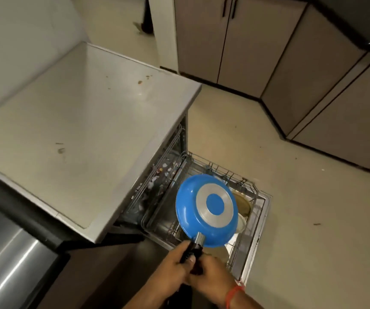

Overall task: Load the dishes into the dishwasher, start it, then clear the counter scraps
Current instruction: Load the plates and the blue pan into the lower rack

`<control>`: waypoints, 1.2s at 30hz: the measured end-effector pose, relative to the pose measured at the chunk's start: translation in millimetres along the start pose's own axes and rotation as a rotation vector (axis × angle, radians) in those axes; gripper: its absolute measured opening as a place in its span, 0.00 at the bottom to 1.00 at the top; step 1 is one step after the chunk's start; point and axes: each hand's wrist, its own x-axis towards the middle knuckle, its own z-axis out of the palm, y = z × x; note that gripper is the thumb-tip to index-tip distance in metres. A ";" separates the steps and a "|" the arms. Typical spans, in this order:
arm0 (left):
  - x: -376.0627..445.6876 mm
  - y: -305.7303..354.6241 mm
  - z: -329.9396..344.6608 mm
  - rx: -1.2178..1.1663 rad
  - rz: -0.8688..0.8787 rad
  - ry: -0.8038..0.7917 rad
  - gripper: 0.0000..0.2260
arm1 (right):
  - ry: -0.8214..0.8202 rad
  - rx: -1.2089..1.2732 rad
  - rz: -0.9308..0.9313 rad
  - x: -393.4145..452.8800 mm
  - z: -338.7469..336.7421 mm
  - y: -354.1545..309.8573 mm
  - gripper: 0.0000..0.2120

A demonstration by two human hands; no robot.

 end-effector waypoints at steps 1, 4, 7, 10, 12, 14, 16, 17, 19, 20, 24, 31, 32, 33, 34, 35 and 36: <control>8.1 -4.1 -1.3 -0.011 -0.019 -0.013 0.17 | 0.016 -0.017 0.003 6.7 1.4 6.0 0.26; 37.4 -20.7 -4.3 -0.029 -0.087 -0.014 0.16 | 0.071 -0.036 0.047 31.5 11.0 32.7 0.16; 63.4 -41.6 -9.5 -0.101 -0.166 -0.026 0.16 | 0.093 -0.002 0.098 49.6 16.6 54.7 0.13; 89.7 -72.1 -17.2 -0.186 -0.249 -0.052 0.19 | 0.044 0.002 0.108 70.2 20.4 73.4 0.13; 106.2 -88.0 -22.4 -0.207 -0.277 -0.040 0.18 | 0.042 0.020 0.106 88.3 23.8 89.4 0.17; 123.9 -101.6 -28.7 -0.195 -0.286 -0.048 0.23 | 0.054 0.076 0.126 110.3 27.2 102.9 0.17; 139.7 -109.0 -37.4 -0.184 -0.275 -0.091 0.23 | 0.060 0.108 0.169 133.0 29.7 114.0 0.15; 148.6 -111.5 -42.0 -0.196 -0.270 -0.137 0.22 | 0.066 0.104 0.185 144.2 29.5 118.4 0.14; 169.5 -116.2 -51.7 -0.215 -0.272 -0.212 0.23 | 0.074 0.119 0.200 164.9 30.5 128.6 0.07; 180.4 -117.8 -56.9 -0.218 -0.285 -0.227 0.23 | 0.071 0.124 0.211 174.7 30.5 131.9 0.04; 222.6 -114.6 -82.4 -0.078 -0.403 -0.316 0.22 | 0.139 0.113 0.243 209.1 32.2 145.5 0.03; 271.9 -115.4 -82.9 0.190 -0.277 -0.087 0.14 | 0.144 0.012 0.325 258.7 16.9 136.9 0.11; 276.2 -116.3 -81.8 0.205 -0.265 -0.051 0.13 | 0.139 -0.012 0.314 266.5 15.2 135.2 0.10; 279.9 -115.0 -81.5 0.205 -0.261 -0.023 0.13 | 0.126 -0.029 0.314 274.2 13.4 133.6 0.10; 284.2 -114.9 -81.8 0.209 -0.260 0.000 0.13 | 0.109 -0.027 0.321 279.5 11.2 131.4 0.09; 288.3 -114.4 -83.2 0.233 -0.258 0.018 0.13 | 0.095 -0.009 0.329 284.5 10.2 130.7 0.08; 291.5 -113.5 -85.6 0.265 -0.252 0.030 0.14 | 0.084 0.010 0.335 287.8 9.4 130.1 0.06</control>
